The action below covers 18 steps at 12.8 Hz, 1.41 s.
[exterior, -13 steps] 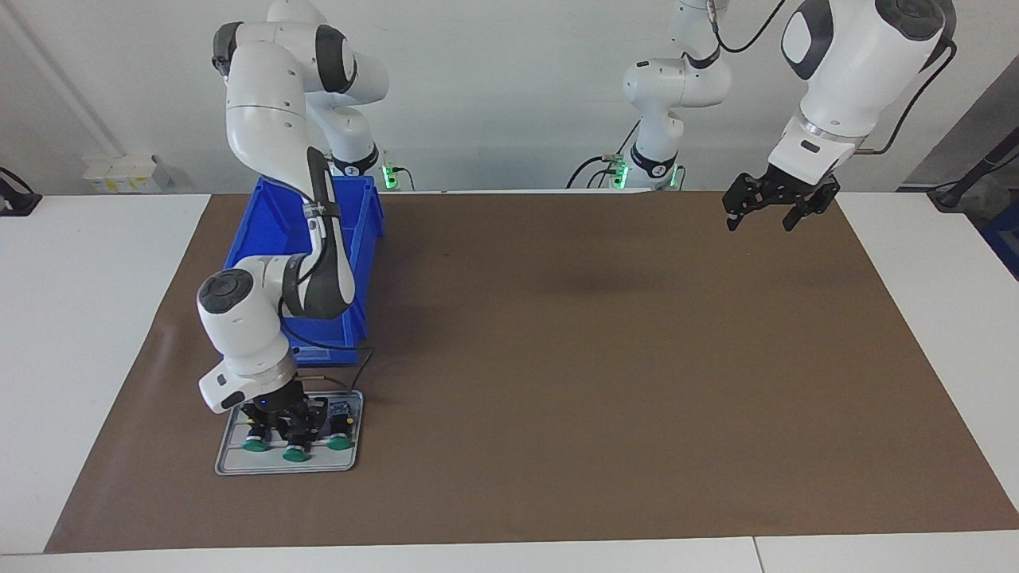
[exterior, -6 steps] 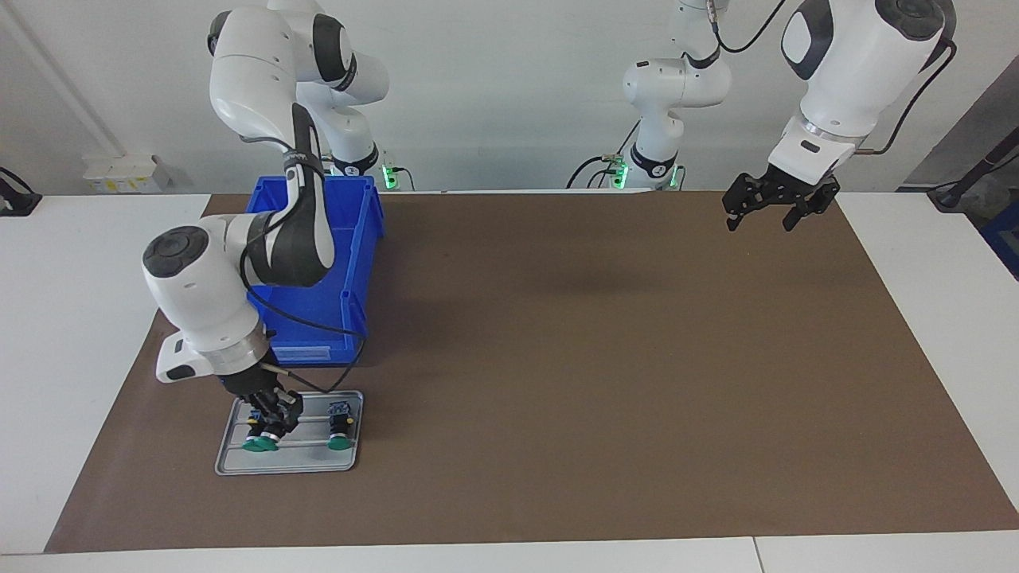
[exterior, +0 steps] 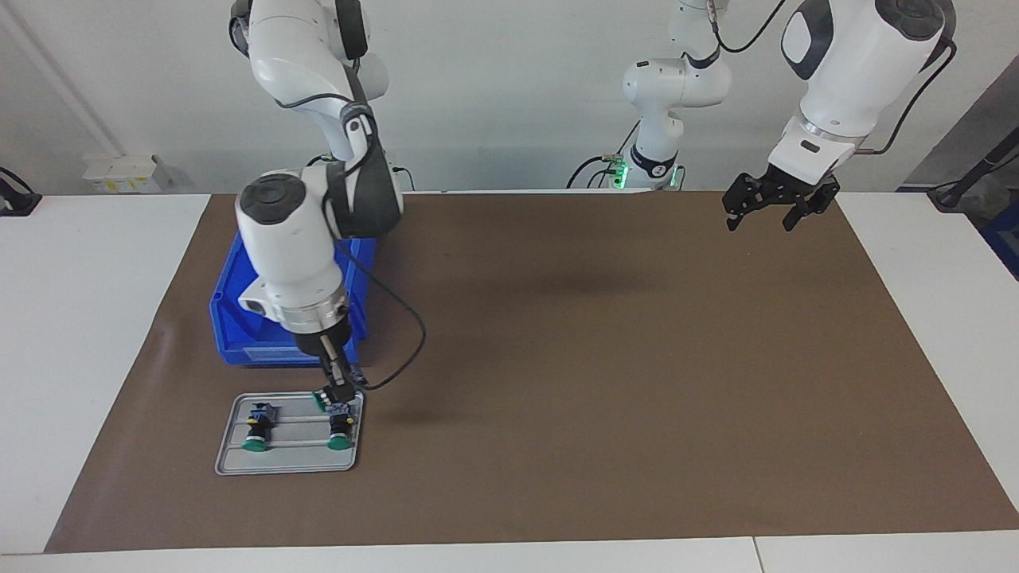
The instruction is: Place and press button with both arms
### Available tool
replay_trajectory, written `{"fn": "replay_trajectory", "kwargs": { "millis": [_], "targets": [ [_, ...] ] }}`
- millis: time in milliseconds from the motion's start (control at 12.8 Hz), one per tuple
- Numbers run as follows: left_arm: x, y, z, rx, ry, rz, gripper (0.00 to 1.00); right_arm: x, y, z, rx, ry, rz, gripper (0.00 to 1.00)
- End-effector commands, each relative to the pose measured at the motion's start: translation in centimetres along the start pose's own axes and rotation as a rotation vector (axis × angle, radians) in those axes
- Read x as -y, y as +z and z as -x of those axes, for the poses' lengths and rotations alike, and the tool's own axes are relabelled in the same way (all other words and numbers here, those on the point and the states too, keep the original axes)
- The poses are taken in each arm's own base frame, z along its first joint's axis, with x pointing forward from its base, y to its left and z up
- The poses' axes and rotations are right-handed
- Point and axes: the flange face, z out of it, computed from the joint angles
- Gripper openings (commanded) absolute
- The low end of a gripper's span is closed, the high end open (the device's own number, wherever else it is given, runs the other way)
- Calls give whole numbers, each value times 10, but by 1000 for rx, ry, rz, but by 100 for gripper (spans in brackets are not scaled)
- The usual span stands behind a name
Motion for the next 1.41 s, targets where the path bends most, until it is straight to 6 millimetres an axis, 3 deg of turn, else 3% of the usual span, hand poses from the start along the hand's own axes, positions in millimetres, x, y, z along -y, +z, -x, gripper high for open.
{"fn": "replay_trajectory", "kwargs": {
  "millis": [0,391,703,938,1094,1172,1329],
  "targets": [
    [2,-1,9,-2,4,9,100,-19,-2,69,-12,163,32,0],
    [2,-1,9,-2,4,9,100,-35,4,213,6,406,39,0],
    [2,-1,9,-2,4,9,100,-56,58,313,-11,468,53,0],
    [2,-1,9,-2,4,9,100,-67,68,352,-19,437,-12,0],
    [2,-1,9,-2,4,9,100,-71,74,359,-9,427,-20,0],
    [2,-1,9,-2,-1,9,100,-80,80,373,6,402,-31,0],
    [0,-1,9,-2,4,9,100,-95,98,372,-5,376,-28,0]
  ]
}}
